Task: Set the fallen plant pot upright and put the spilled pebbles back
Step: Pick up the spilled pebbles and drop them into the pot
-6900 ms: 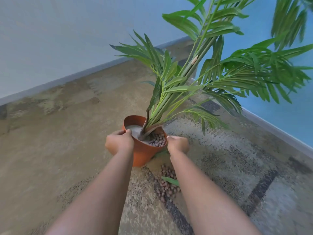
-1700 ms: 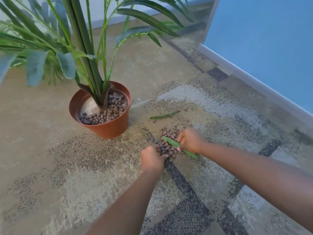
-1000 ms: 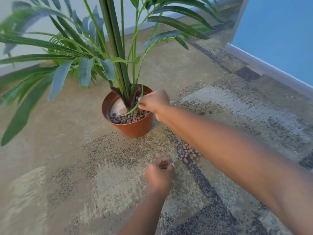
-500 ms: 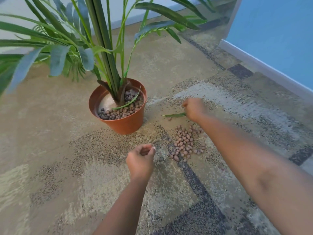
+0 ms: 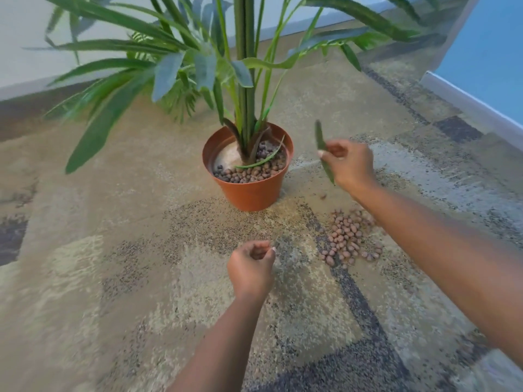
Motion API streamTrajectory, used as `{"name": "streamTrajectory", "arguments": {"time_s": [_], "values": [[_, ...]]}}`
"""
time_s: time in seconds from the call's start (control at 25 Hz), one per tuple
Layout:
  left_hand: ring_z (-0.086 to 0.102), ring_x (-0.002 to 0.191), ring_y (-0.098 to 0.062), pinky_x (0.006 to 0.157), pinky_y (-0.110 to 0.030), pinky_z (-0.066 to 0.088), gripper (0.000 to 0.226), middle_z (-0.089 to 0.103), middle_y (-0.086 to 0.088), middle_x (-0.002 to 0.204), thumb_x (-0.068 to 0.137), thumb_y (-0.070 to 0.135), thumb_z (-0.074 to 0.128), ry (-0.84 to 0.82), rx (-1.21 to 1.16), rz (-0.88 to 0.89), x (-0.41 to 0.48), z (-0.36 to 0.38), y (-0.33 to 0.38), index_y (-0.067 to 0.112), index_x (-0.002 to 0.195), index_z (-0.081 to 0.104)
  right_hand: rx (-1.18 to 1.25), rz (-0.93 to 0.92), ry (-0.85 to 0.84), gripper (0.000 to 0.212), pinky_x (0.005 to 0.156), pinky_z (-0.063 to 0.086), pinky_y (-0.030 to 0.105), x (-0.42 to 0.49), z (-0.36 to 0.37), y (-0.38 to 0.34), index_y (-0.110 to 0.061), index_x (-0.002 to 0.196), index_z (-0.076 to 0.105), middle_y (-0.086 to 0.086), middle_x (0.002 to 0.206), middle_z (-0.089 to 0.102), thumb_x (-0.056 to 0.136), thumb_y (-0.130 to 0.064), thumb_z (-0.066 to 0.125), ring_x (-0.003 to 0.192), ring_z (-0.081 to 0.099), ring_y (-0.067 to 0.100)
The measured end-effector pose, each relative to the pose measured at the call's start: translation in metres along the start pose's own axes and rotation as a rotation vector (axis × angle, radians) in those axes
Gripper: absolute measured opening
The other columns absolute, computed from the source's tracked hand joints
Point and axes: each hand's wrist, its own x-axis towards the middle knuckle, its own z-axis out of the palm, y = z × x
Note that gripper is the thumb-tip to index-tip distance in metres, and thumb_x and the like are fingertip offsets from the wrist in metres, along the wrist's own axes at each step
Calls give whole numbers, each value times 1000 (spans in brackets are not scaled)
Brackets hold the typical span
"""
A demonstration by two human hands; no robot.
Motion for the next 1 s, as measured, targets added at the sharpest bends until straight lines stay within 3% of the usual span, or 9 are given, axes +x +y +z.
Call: {"name": "streamTrajectory", "arguments": {"time_s": [0.12,0.24,0.32,0.44,0.56,0.76,0.88,0.92,1.0], "values": [[68,76,-10,74,-28,60,15,70,4,81,82,3,72,-37,26,-21,-10,1,-4,18,85,70,-98,-513,-121,22,67,50,10,-13,21,-61,-8,109,71,-7,94,66,87,-8,68,74,62,7],[66,76,-10,75,-26,59,16,69,6,80,84,5,72,-107,97,28,-21,12,-4,21,82,69,-375,-711,-273,23,86,54,33,-15,61,-95,-8,111,71,7,102,72,91,-6,61,92,66,22],[65,77,-9,76,-24,58,11,69,5,83,85,7,72,-152,143,90,-26,21,2,18,88,71,-472,-769,-208,24,89,53,38,-20,60,-101,-9,112,70,11,106,71,91,-5,59,100,63,25],[64,79,-10,73,-19,54,12,69,3,86,85,6,70,-158,192,150,-26,24,19,13,96,71,-369,-619,-98,20,83,53,36,-34,2,-84,-7,105,72,11,99,73,92,-5,56,91,65,24],[63,79,-14,70,-21,50,10,70,-1,87,85,6,67,-133,260,177,-22,34,34,10,92,72,-445,-350,-14,21,85,50,31,-53,-76,-27,-3,101,74,15,99,74,89,-1,57,91,68,28],[66,84,-21,76,-28,54,4,70,-5,85,83,11,70,-216,361,252,-31,62,62,12,85,72,-607,30,-243,20,82,52,26,-106,-134,57,-8,91,77,12,95,75,85,1,60,89,69,23],[67,82,-19,63,-22,52,9,71,-5,88,84,15,74,-352,451,273,-37,69,62,17,87,66,-592,120,-349,14,88,50,26,-146,-134,82,-12,93,76,10,106,73,85,-4,68,97,67,20],[67,83,-18,67,-23,53,13,72,-7,95,83,15,75,-407,509,297,-38,69,57,16,94,68,-587,147,-399,14,94,50,28,-153,-128,89,-13,96,75,10,110,71,84,-7,70,101,66,21],[66,94,-20,83,-30,55,44,70,-7,111,80,20,79,-472,614,363,-36,70,47,14,121,66,-637,184,-517,31,93,52,31,-152,-109,98,-17,115,68,9,105,71,84,-17,73,90,68,19]]}}
